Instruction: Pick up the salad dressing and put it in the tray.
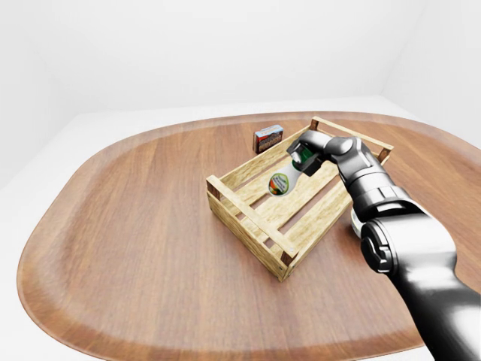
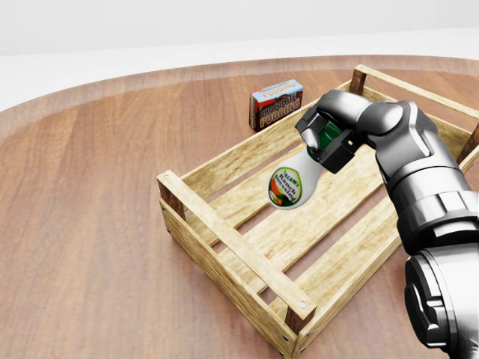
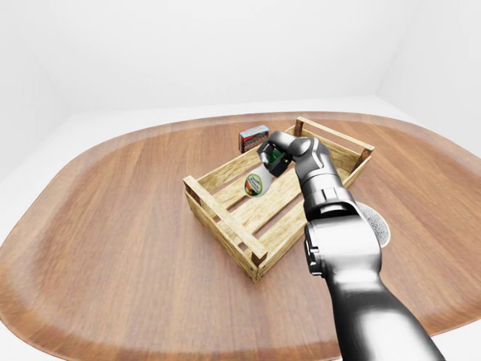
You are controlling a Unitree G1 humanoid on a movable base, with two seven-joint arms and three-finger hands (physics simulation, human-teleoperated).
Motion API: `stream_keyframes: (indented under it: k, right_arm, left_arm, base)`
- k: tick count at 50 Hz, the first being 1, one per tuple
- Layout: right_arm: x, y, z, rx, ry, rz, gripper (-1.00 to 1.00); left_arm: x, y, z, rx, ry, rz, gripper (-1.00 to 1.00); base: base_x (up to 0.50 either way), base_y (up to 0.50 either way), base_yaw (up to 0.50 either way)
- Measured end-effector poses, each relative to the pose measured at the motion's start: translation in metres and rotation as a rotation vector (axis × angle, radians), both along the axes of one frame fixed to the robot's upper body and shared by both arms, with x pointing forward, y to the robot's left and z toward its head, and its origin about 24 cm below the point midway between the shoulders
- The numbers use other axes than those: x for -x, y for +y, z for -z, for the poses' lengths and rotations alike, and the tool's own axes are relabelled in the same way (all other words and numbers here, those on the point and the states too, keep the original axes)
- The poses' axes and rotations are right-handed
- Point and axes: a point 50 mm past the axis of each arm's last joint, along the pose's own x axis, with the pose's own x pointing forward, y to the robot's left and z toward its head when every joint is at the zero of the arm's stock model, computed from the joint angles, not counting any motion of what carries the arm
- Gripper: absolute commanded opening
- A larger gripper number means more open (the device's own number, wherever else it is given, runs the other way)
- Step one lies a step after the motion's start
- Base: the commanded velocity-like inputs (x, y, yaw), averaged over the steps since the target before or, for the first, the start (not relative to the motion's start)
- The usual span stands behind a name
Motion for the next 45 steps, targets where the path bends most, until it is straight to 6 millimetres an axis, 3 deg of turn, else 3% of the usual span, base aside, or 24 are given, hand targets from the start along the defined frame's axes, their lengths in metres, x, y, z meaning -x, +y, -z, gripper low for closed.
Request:
stream_keyframes:
  k: [25, 45]
  right_arm:
    - [0.005, -0.013, 0.024, 0.263, 0.091, 0.027, -1.00]
    - [0.011, -0.033, 0.036, 0.327, 0.148, 0.059, -1.00]
  left_arm:
    - [0.000, 0.001, 0.002, -0.003, 0.006, -0.014, 1.00]
    - [-0.002, 0.001, 0.003, -0.004, 0.011, -0.014, 1.00]
  base:
    - [0.00, 0.00, 0.00]
    - [0.00, 0.00, 0.00]
